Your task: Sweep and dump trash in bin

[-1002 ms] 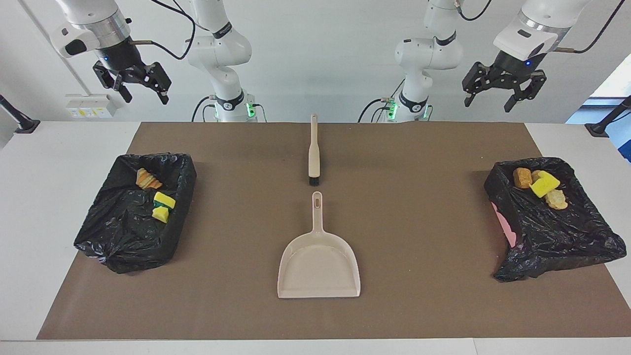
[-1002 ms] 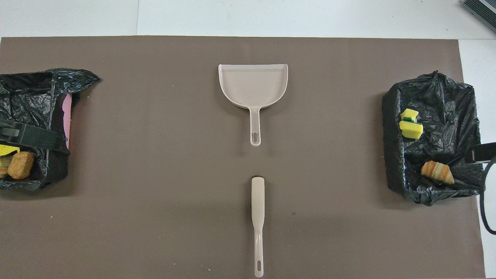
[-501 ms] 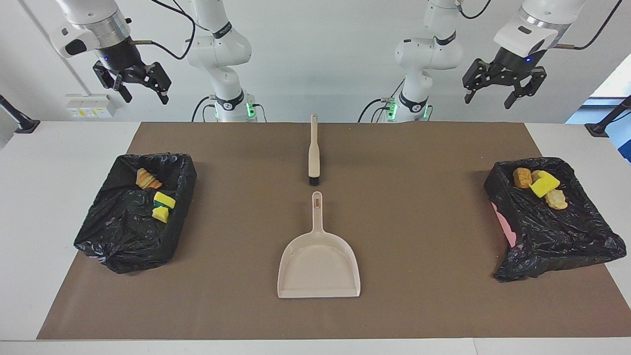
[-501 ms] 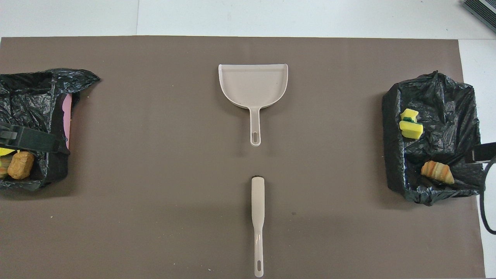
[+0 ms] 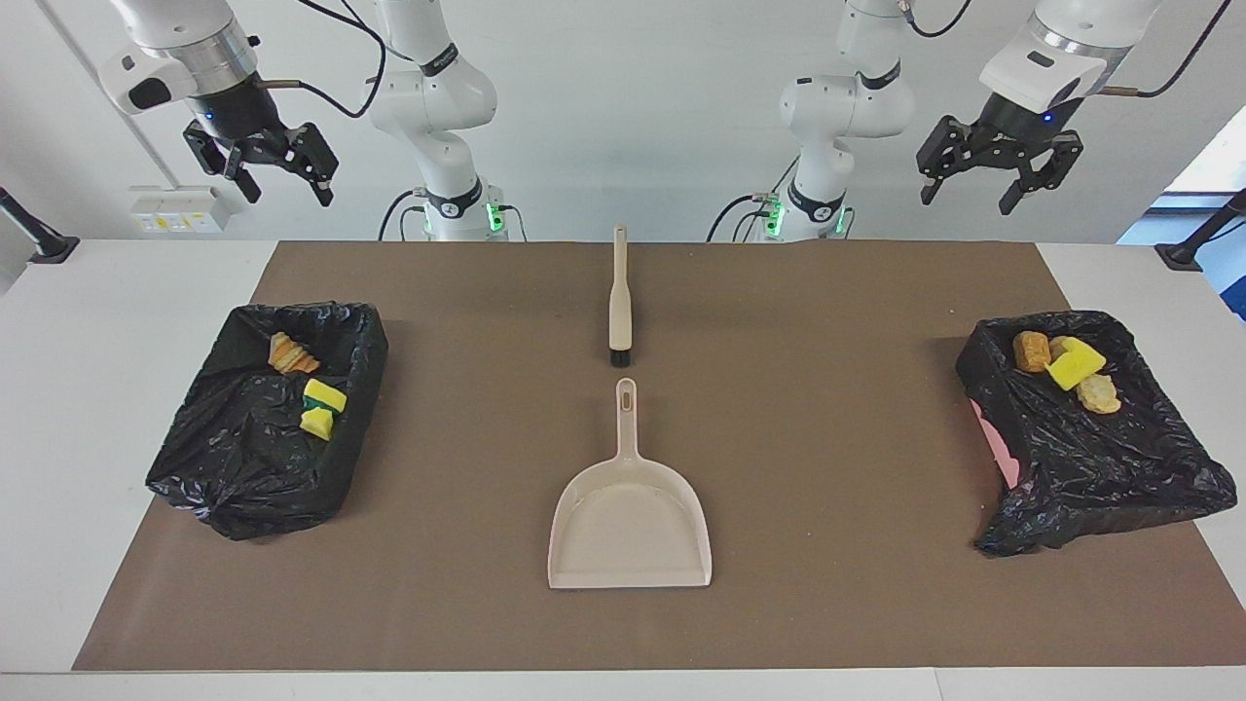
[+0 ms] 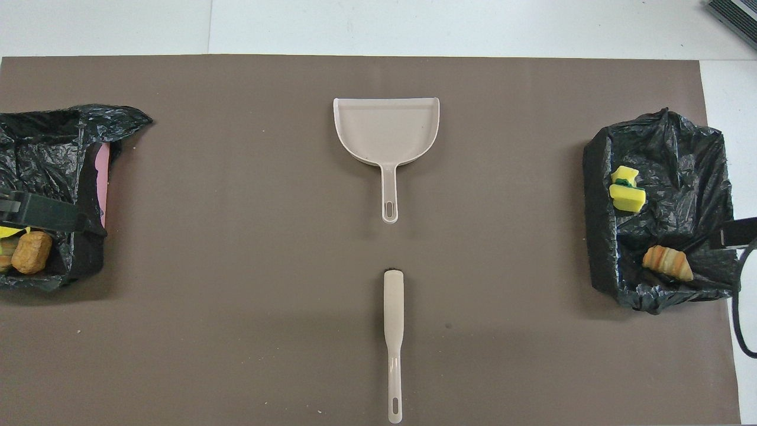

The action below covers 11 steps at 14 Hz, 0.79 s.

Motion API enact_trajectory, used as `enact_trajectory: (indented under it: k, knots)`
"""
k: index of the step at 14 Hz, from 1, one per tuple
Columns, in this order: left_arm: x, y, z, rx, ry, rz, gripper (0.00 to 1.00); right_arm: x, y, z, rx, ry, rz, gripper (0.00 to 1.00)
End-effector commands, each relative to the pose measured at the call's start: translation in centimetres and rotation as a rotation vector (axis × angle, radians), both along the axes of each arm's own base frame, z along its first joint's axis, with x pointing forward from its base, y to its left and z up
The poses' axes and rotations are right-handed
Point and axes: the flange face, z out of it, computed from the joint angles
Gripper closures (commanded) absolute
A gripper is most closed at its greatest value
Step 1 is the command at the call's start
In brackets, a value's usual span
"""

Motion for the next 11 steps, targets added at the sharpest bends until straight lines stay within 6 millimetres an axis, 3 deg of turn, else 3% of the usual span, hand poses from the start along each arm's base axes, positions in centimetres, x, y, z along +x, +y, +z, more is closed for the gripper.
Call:
enact_trajectory:
  k: [1,11]
  knots:
    - [-0.63,1.38,-0.01,0.031,0.003,0.007,0.00,-0.46,0.00,0.06,-0.011,-0.009,-0.006,0.00]
    - [-0.87,1.54,-0.15,0.034,0.006,0.009,0.00,-0.41,0.00,-0.02,-0.011,-0.007,-0.006,0.00]
